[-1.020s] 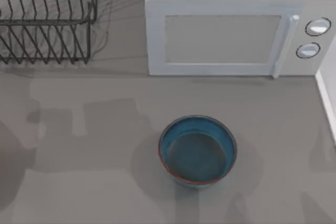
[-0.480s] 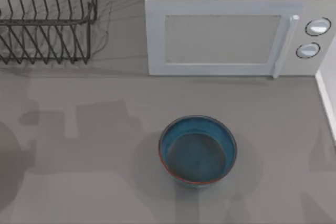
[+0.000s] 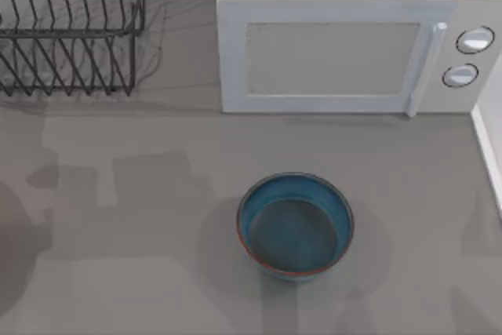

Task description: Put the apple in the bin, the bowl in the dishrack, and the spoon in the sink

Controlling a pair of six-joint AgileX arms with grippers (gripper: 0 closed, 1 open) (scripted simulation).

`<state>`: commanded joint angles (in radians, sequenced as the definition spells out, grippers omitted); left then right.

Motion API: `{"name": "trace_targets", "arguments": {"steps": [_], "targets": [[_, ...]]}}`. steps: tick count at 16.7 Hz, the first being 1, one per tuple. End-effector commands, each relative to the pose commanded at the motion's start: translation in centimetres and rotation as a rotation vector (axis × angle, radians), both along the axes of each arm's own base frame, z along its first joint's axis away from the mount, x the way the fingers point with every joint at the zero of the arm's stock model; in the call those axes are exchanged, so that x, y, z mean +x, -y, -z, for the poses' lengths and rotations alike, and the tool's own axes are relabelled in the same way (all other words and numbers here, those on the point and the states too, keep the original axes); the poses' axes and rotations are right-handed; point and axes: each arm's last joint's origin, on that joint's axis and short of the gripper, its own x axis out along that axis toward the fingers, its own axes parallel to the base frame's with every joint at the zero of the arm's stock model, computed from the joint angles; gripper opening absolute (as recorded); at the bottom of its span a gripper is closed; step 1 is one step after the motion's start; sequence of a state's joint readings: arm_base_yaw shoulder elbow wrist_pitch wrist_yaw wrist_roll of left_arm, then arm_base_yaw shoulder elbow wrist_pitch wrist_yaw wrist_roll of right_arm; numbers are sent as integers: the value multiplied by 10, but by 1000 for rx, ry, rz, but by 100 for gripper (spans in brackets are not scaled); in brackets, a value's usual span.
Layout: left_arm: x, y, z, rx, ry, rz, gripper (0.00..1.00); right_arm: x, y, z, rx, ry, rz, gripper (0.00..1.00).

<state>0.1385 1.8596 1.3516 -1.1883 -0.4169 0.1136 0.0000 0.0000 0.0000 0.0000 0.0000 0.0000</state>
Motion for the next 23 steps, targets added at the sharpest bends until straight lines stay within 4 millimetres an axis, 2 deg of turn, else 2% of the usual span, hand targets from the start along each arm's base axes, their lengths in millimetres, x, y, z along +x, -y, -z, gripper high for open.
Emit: {"name": "trace_targets", "arguments": {"steps": [2,3,12,15,19,23], "targets": [[0,0,0,0,0,0,98,0,0,0,0,0,0,100],[0,0,0,0,0,0,100,0,0,0,0,0,0,100],[0,1,0,2,0,3,100,0,0,0,0,0,0,100],[-7,5,-7,-6,64,8,100,0,0,0,0,0,0,100],[-41,17,-27,-35,276,17,100,0,0,0,0,0,0,100],[-104,33,-47,-81,612,49,100,0,0,0,0,0,0,100]]}}
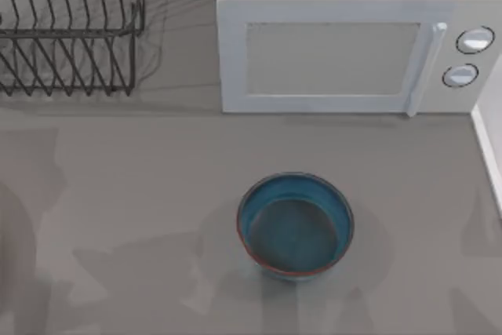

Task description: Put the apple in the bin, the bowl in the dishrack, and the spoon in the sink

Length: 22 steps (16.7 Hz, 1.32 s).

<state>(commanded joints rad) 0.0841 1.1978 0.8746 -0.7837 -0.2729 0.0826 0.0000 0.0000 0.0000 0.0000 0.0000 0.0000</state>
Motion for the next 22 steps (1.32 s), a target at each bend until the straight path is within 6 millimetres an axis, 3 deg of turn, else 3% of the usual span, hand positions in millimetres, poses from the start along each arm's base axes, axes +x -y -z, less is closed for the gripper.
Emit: {"name": "trace_targets", "arguments": {"steps": [4,8,14,22], "targets": [[-70,14,10,-53,400,73,100,0,0,0,0,0,0,100],[-107,23,43,-108,771,168,100,0,0,0,0,0,0,100],[-117,29,75,-172,1104,269,100,0,0,0,0,0,0,100],[-117,30,76,-179,1110,276,100,0,0,0,0,0,0,100]]}}
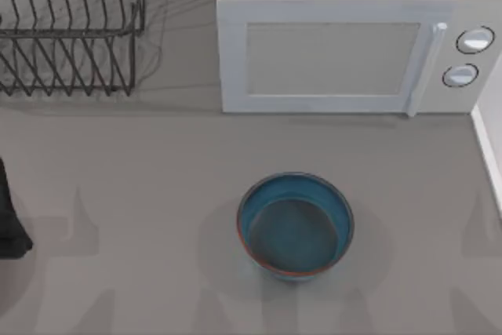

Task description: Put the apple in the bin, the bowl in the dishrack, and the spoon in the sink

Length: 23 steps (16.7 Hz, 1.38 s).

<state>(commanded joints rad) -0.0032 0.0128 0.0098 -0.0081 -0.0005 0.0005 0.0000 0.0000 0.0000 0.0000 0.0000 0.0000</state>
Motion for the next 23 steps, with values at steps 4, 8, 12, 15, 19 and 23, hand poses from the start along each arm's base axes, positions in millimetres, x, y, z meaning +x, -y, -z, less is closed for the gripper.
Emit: {"name": "trace_targets", "arguments": {"steps": [4,8,12,15,19,23], "targets": [[3,10,-20,-9,-115,94,100,0,0,0,0,0,0,100],[20,32,-56,-13,-367,240,100,0,0,0,0,0,0,100],[63,77,-87,27,-730,369,100,0,0,0,0,0,0,100],[102,132,-92,90,-1021,415,100,0,0,0,0,0,0,100],[140,218,-76,186,-1344,384,100,0,0,0,0,0,0,100],[157,294,-58,232,-1527,284,100,0,0,0,0,0,0,100]]}}
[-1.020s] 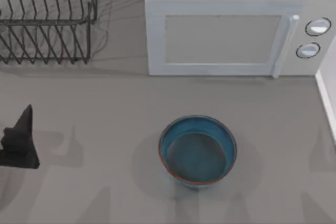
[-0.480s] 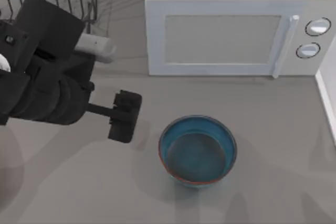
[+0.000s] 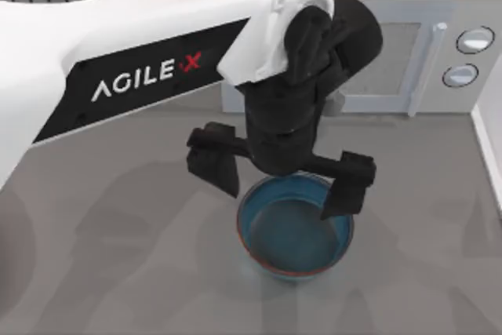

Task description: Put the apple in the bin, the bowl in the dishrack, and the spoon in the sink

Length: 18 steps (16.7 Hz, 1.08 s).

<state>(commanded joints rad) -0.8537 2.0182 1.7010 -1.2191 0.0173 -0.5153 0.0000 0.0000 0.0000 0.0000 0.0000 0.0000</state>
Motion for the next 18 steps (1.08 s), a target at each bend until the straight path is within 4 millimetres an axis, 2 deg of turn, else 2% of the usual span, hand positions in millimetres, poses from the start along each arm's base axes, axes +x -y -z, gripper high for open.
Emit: {"name": "trace_targets", "arguments": {"steps": [4,8,13,18], "targets": [[6,53,7,64,-50,-98,100,0,0,0,0,0,0,100],[11,82,5,71,-44,-215,100,0,0,0,0,0,0,100],[15,92,-8,36,-18,-308,100,0,0,0,0,0,0,100],[16,92,-8,34,-17,-311,100,0,0,0,0,0,0,100]]}}
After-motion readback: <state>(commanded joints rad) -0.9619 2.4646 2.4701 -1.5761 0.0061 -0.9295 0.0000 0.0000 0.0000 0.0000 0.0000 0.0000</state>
